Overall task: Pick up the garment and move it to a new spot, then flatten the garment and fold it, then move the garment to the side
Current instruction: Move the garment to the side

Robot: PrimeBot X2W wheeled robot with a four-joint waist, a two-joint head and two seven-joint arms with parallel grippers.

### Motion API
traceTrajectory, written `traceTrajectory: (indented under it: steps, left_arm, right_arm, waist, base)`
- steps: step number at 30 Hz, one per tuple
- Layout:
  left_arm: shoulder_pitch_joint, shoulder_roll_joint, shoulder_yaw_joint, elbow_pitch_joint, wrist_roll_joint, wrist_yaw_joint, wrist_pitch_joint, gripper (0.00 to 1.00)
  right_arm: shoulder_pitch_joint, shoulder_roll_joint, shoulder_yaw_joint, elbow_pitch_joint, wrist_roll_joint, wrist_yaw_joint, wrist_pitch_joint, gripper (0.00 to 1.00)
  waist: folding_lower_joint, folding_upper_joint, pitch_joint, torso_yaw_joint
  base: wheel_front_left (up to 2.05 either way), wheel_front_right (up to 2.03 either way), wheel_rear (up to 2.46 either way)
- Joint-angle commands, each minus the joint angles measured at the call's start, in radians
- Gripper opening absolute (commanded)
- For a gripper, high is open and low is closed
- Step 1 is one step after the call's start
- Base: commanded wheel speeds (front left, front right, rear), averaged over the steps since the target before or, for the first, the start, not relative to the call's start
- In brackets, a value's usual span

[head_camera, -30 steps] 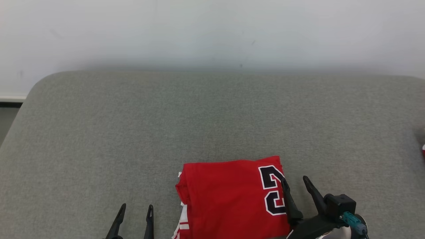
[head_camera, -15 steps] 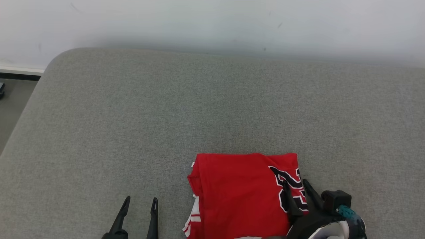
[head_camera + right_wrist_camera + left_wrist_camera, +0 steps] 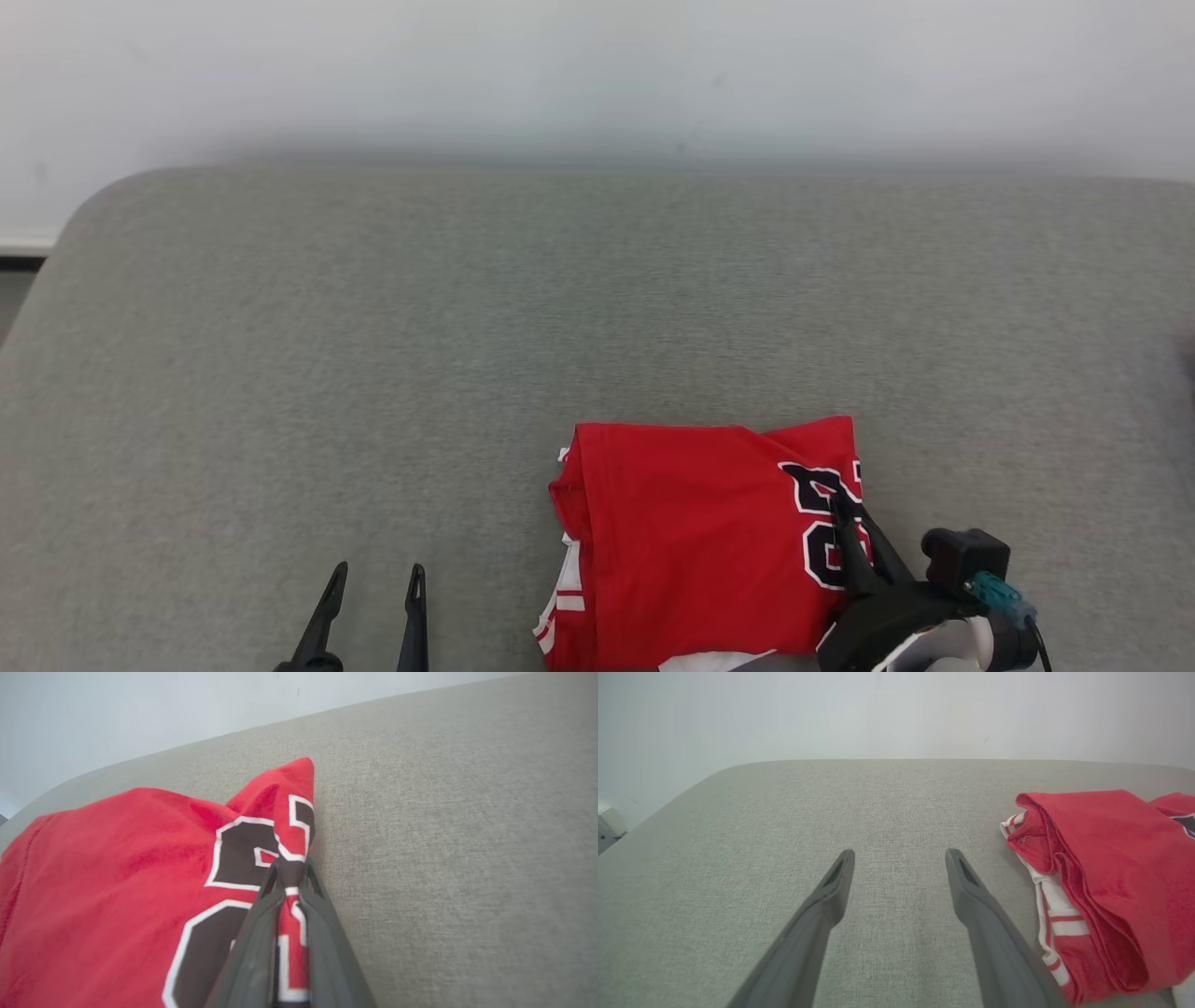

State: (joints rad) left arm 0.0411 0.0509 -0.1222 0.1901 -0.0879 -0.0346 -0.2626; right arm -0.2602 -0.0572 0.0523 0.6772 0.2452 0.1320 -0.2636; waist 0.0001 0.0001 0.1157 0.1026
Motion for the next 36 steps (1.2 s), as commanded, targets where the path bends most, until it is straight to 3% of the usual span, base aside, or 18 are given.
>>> traceTrajectory:
  steps: [1, 17, 23, 32, 36]
  left_arm:
    - [0.002, -0.001, 0.005, 0.002, 0.009, 0.003, -0.003, 1.00]
    - [-0.079, -0.001, 0.021, 0.002, 0.016, -0.022, -0.003, 1.00]
    - [-0.111, 0.000, 0.017, 0.008, 0.028, -0.030, -0.003, 1.00]
    - [-0.169, 0.000, -0.023, 0.032, 0.063, -0.046, -0.003, 1.00]
    - [-0.177, 0.000, -0.029, 0.036, 0.065, -0.048, -0.003, 1.00]
  right_arm:
    - [0.010, -0.001, -0.003, -0.008, -0.007, -0.002, -0.001, 0.00]
    - [-0.009, 0.007, -0.018, -0.058, 0.008, -0.002, -0.001, 0.00]
    - [-0.025, 0.008, 0.004, -0.070, 0.034, -0.002, -0.001, 0.00]
    - [-0.026, 0.008, -0.046, -0.139, 0.027, -0.002, -0.001, 0.00]
    - [-0.055, 0.008, -0.016, -0.174, 0.037, -0.002, -0.001, 0.00]
  waist:
    - [-0.0001, -0.0001, -0.031, -0.072]
    - [-0.0001, -0.0001, 0.000, -0.474]
    - [-0.0001, -0.0001, 0.019, -0.596]
    - [-0.0001, -0.0001, 0.054, -0.624]
    - [-0.0001, -0.0001, 0.068, -0.622]
  base:
    - [0.00, 0.00, 0.00]
    - [0.00, 0.00, 0.00]
    - [0.00, 0.00, 0.00]
    - [0.00, 0.00, 0.00]
    - [0.00, 0.00, 0.00]
